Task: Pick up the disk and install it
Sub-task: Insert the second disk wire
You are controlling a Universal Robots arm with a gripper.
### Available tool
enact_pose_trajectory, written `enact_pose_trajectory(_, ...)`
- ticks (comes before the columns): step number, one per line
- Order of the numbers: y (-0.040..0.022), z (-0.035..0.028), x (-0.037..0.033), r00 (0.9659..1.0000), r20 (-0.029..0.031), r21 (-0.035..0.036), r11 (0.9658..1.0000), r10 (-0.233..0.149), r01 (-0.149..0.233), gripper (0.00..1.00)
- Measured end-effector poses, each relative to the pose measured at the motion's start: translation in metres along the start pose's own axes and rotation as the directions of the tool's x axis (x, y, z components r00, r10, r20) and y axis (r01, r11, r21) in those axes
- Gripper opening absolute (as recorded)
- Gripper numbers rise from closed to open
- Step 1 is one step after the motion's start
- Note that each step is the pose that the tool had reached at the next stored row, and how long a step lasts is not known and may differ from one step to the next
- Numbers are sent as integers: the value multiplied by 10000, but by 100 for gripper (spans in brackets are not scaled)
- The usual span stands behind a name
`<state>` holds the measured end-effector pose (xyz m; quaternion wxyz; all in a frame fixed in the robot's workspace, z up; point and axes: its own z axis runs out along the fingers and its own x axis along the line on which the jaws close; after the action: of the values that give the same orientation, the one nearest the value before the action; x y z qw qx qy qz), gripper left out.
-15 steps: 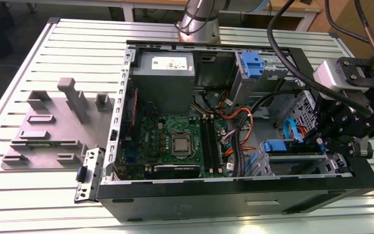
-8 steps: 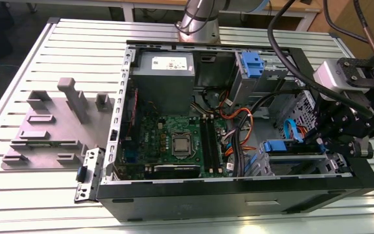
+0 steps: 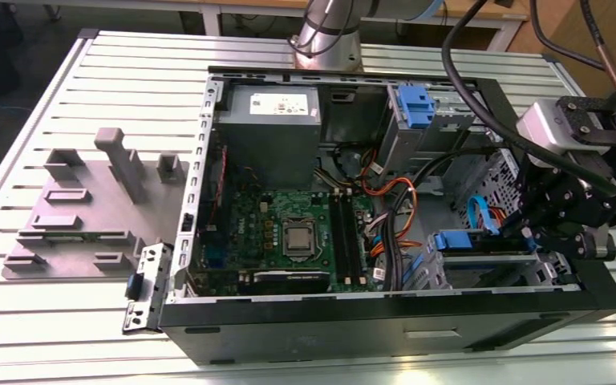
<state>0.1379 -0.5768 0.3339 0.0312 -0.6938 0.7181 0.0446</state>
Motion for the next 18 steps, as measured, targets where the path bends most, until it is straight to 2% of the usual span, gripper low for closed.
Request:
enact_pose_trajectory(3,0,-10,0,10000,1,0,10000,1,-1,16)
enact_pose_trajectory(6,0,-13,-3,9999,-125,5,10000,3,-3,16)
enact_pose_trajectory(18,0,-5,-31,9999,-144,0,10000,-36,36,16)
